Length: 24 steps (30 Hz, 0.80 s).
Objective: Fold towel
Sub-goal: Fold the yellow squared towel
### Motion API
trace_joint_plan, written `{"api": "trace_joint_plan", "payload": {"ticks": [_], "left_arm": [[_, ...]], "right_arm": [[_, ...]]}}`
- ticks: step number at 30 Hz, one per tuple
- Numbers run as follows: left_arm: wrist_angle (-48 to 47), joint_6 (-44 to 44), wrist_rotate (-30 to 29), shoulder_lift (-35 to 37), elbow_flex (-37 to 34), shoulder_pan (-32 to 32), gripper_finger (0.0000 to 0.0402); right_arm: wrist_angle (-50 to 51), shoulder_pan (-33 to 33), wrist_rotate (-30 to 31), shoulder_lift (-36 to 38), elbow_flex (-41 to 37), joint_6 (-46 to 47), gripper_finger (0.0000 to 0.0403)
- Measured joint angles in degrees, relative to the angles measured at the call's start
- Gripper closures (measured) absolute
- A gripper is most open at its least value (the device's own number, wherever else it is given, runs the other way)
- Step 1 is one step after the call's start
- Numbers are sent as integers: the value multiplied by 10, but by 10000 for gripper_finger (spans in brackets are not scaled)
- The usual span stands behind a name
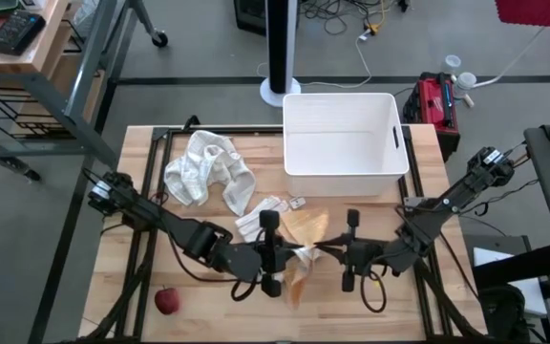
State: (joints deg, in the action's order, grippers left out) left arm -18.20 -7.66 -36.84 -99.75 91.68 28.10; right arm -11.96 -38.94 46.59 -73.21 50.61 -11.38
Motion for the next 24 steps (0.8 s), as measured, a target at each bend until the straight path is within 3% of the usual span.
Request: {"api": "trace_joint_plan", "payload": {"ticks": [5,10,18,24], "left_arm": [[-46,46,-29,2,0,-1,391],[-67,71,-29,4,0,-1,399],[-77,105,-32,7,0,0,379],[-133,139,-28,7,1,0,377]], "right_arm": [[34,-9,36,1,0,14,402],[61,-12,54,3,0,39,403],[69,-12,65,5,7,32,403],[76,-18,95,15,10,18,403]]}}
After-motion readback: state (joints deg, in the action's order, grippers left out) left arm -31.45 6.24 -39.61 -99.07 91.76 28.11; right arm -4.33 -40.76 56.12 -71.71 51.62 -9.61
